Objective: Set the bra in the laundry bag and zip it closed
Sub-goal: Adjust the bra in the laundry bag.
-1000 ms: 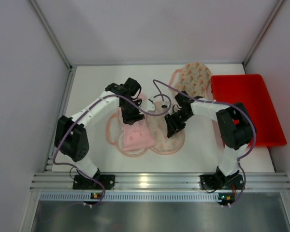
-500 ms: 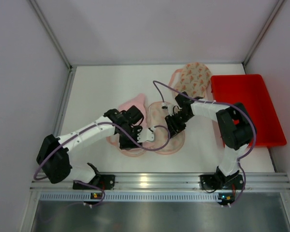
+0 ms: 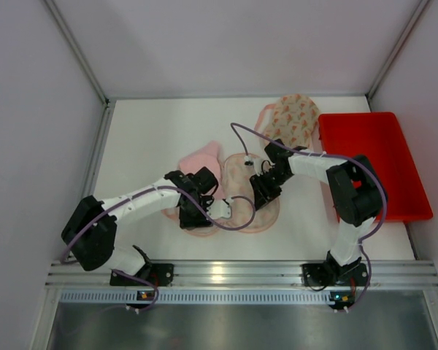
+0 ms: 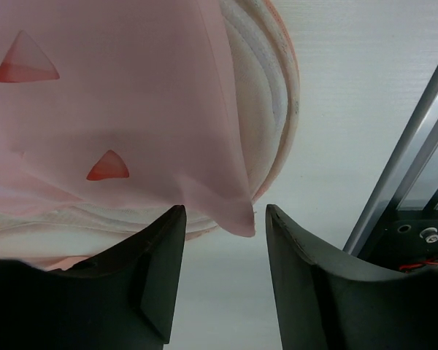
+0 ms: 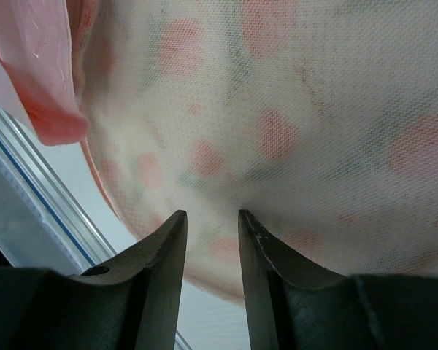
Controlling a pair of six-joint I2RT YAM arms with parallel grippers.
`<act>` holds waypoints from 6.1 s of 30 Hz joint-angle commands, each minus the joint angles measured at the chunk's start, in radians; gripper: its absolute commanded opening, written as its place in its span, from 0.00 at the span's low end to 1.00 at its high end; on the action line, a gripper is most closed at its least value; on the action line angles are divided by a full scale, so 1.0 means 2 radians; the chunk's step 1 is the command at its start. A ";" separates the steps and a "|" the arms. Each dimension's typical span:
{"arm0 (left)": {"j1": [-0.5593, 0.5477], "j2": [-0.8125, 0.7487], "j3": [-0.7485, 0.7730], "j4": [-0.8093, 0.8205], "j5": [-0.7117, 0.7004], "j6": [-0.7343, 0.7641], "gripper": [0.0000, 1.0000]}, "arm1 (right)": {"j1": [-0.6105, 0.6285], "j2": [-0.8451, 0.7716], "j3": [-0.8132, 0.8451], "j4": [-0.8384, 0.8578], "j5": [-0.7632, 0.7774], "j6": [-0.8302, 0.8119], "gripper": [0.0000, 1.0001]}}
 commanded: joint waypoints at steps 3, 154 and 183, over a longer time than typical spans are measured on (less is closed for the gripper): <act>-0.001 0.013 -0.008 0.031 -0.017 0.006 0.46 | 0.008 0.000 0.007 -0.025 0.023 -0.020 0.35; 0.312 0.125 0.095 0.233 0.369 0.422 0.17 | -0.005 0.390 0.435 0.637 -0.260 0.623 0.24; 0.411 0.263 0.277 0.234 0.441 -0.356 0.46 | 0.054 0.159 0.217 0.325 -0.126 -0.070 0.21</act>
